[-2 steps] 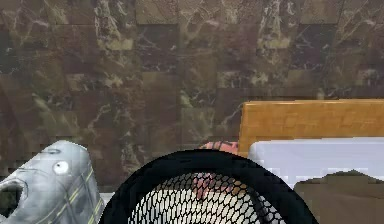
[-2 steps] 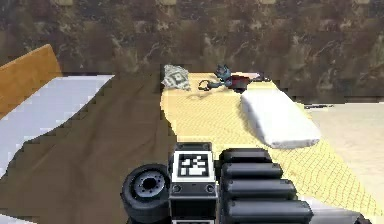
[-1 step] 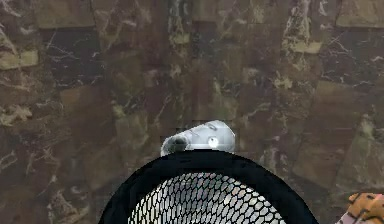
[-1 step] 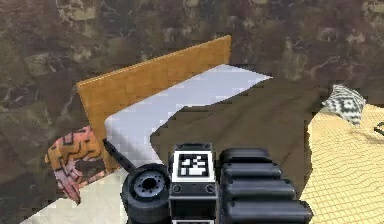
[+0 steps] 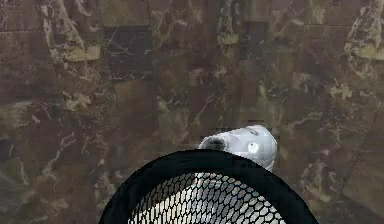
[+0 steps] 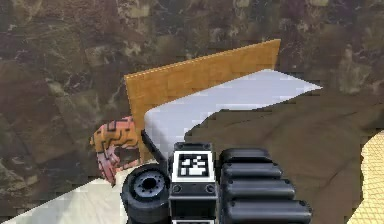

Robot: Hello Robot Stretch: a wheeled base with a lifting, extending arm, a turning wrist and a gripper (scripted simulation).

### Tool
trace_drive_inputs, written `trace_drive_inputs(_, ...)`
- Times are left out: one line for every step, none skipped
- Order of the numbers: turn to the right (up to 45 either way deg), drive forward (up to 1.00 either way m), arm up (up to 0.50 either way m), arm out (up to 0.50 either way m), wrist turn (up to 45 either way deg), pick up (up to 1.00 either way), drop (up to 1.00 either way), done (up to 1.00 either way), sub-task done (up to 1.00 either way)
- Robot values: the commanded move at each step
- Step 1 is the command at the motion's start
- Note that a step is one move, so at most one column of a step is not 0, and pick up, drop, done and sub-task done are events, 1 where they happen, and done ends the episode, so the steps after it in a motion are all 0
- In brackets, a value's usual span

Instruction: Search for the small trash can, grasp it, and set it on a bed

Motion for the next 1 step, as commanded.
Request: trace_drive_inputs(0.0,0.05,0.0,0.0,0.0,0.0,0.0,0.0,0.0)
